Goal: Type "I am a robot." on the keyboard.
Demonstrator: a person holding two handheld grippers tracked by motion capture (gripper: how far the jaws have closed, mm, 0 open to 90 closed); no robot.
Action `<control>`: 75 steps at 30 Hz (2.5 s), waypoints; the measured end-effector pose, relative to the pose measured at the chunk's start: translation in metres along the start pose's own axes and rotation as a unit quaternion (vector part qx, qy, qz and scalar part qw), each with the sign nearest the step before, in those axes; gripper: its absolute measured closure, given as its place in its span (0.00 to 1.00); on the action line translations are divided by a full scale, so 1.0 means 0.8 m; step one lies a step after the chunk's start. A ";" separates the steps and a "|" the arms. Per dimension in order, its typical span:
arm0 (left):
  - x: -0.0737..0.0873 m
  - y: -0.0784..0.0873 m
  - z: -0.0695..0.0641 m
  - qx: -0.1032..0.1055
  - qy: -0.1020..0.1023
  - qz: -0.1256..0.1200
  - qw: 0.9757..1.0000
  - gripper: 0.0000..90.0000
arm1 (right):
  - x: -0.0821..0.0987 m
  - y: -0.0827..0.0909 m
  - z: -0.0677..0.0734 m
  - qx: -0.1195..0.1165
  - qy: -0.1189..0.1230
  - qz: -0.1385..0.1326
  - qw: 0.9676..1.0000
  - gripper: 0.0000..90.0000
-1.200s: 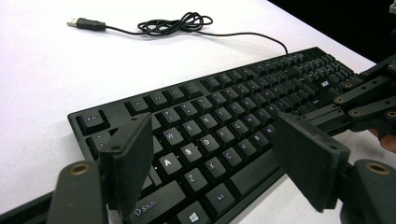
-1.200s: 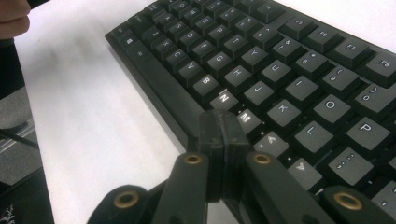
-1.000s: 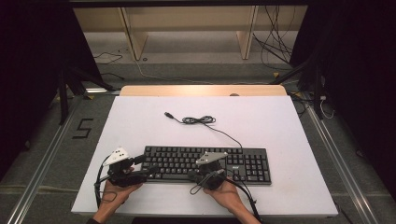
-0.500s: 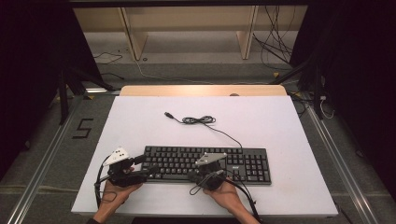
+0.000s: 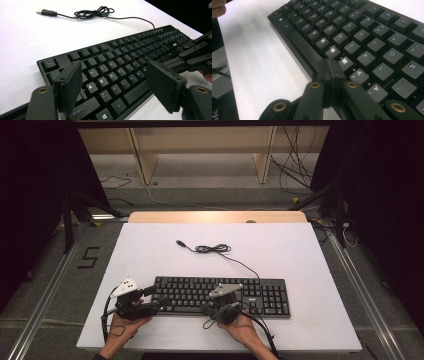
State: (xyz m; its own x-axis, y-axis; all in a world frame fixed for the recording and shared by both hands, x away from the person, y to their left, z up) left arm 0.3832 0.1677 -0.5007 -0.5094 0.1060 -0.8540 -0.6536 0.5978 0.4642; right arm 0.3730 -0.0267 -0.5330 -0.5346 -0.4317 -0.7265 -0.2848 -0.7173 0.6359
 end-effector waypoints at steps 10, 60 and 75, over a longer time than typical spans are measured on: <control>0.001 -0.002 0.002 -0.003 0.000 0.003 1.000 0.33 | -0.012 0.015 -0.003 -0.006 -0.004 -0.026 1.000 0.85; 0.015 -0.032 0.017 -0.044 -0.013 0.078 0.996 0.99 | -0.018 0.037 -0.013 0.008 -0.016 -0.060 0.998 0.43; 0.018 -0.040 0.024 -0.054 -0.009 0.099 0.994 0.99 | -0.017 0.041 -0.014 0.013 -0.018 -0.062 0.998 0.39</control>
State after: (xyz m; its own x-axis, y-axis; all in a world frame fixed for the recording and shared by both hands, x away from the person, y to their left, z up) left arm 0.4077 0.1652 -0.5328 -0.6241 0.2278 -0.7474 -0.5984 0.4756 0.6447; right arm 0.3799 -0.0504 -0.5056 -0.5219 -0.3211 -0.7903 -0.3700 -0.7496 0.5489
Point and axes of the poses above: each handheld gripper's, and its own axes: y roughly backward along the jaws, x roughly out of its underside, z roughly to its left, the point moved 8 cm from there along -y, roughly forward along the jaws, and after that the axes turned 4 degrees about -x, right-handed, at the moved point
